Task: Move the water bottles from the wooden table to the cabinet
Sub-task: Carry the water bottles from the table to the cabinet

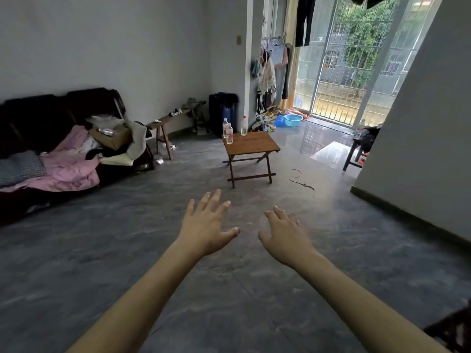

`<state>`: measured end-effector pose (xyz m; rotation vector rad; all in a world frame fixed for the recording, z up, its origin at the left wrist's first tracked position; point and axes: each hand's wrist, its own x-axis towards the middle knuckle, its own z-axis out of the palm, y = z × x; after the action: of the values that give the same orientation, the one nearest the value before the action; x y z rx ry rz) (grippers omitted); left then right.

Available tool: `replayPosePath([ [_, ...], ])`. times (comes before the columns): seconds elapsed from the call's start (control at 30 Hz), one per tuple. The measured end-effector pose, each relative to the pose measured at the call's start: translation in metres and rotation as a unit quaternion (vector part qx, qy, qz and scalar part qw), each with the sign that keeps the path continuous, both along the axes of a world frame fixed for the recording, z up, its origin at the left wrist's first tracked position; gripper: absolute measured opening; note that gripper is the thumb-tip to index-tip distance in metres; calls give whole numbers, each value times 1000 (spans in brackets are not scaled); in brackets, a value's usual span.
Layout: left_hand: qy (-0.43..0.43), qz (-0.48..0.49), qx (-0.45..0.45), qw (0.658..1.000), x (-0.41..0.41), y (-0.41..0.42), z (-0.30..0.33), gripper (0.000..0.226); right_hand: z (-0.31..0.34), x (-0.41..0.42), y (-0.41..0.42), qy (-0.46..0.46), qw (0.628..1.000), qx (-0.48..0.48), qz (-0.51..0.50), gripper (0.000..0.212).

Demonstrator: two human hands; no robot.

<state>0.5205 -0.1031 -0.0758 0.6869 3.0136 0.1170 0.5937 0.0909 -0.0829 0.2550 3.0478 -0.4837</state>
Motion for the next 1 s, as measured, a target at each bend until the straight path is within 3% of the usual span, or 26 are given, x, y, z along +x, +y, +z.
replayPosePath([
  [0.5,11,24,4,1000,-113,-57,27,83,32,-130,-55,25,999,-7,42,64],
  [0.77,5,23,13,1000,-182,-33,19,84,27,-205,-37,44,998,-34,43,62],
  [1.0,-9,24,24,999,-273,22,15,82,20,-301,26,41,996,-31,73,63],
])
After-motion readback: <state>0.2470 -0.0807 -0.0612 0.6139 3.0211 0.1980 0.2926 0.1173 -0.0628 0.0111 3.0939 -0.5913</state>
